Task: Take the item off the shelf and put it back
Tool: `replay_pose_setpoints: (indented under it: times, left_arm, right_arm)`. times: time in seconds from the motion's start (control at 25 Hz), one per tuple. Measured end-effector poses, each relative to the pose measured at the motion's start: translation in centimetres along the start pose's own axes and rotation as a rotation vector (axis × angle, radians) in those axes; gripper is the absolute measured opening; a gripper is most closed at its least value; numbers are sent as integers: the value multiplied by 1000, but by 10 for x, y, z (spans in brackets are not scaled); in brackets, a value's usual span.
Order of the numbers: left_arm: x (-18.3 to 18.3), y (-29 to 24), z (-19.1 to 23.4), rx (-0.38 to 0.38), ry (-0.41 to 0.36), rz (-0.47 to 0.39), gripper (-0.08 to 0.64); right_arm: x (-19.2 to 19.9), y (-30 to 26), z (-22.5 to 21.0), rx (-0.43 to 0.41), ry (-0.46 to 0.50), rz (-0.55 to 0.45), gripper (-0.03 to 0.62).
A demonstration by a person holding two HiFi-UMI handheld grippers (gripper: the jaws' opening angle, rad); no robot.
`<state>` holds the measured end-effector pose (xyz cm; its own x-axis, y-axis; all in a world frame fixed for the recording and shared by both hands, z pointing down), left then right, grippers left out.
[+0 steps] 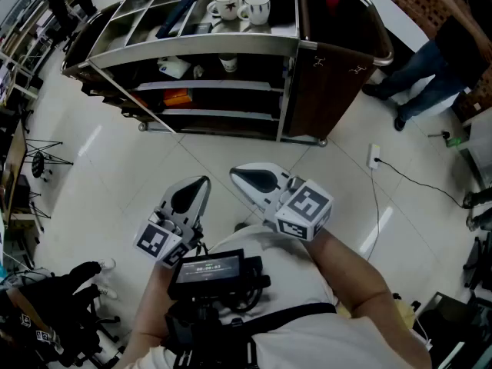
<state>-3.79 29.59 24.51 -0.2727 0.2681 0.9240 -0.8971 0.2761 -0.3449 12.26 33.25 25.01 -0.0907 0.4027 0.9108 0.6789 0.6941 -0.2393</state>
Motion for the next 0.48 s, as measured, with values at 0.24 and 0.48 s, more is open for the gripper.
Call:
replay_pose_setpoints:
  times: [0.24,0.48]
  left_arm:
    - [1,5,2,6,4,1,0]
    - [15,22,18,-23,-1,-28,0]
  right_arm:
    - [0,-4,4,8,-2,3,5]
    - [2,-13,17,18,0,14,5]
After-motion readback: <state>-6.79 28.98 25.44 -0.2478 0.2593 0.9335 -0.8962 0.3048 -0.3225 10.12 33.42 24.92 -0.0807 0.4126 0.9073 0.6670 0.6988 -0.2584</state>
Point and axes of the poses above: the fingertips, and each gripper's own axes: y backward along the fingers, z to its left, x out of its underside, the point moved 7 cm from there along y, backward along the fingers, and after that the axes turned 14 degrees about z, right-handed, at the moved point
